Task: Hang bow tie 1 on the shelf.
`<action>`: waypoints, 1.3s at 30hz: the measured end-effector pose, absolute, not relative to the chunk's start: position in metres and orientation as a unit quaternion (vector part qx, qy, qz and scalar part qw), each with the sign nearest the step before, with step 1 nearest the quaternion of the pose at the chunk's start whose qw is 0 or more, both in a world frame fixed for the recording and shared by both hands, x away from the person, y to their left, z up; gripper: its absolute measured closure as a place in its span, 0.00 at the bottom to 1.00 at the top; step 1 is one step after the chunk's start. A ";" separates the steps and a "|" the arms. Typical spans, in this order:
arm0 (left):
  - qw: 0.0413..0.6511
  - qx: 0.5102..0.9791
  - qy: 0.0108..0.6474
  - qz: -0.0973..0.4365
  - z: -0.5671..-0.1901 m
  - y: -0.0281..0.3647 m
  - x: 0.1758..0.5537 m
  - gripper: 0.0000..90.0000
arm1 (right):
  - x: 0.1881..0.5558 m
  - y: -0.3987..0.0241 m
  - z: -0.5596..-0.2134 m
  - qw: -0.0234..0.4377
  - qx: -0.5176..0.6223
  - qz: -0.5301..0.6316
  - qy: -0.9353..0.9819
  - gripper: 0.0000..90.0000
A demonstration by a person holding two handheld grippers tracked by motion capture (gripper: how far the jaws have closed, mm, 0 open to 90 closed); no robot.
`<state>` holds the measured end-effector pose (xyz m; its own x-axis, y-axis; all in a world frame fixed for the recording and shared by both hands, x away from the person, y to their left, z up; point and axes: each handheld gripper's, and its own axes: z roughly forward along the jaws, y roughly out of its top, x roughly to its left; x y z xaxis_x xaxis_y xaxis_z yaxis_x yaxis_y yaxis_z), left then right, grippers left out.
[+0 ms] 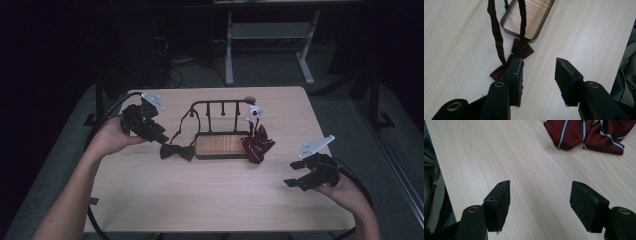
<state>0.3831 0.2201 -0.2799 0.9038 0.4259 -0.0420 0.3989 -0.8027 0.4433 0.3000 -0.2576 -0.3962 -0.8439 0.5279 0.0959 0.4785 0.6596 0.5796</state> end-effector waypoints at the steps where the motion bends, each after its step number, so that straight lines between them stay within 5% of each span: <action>1: 0.226 0.949 0.216 0.030 -0.280 0.221 0.383 0.64 | 0.300 -0.258 -0.396 0.040 0.277 0.306 0.910 0.36; 39: 0.234 0.949 0.211 0.009 -0.325 0.232 0.354 0.57 | 0.303 -0.261 -0.405 0.034 0.288 0.294 0.910 0.35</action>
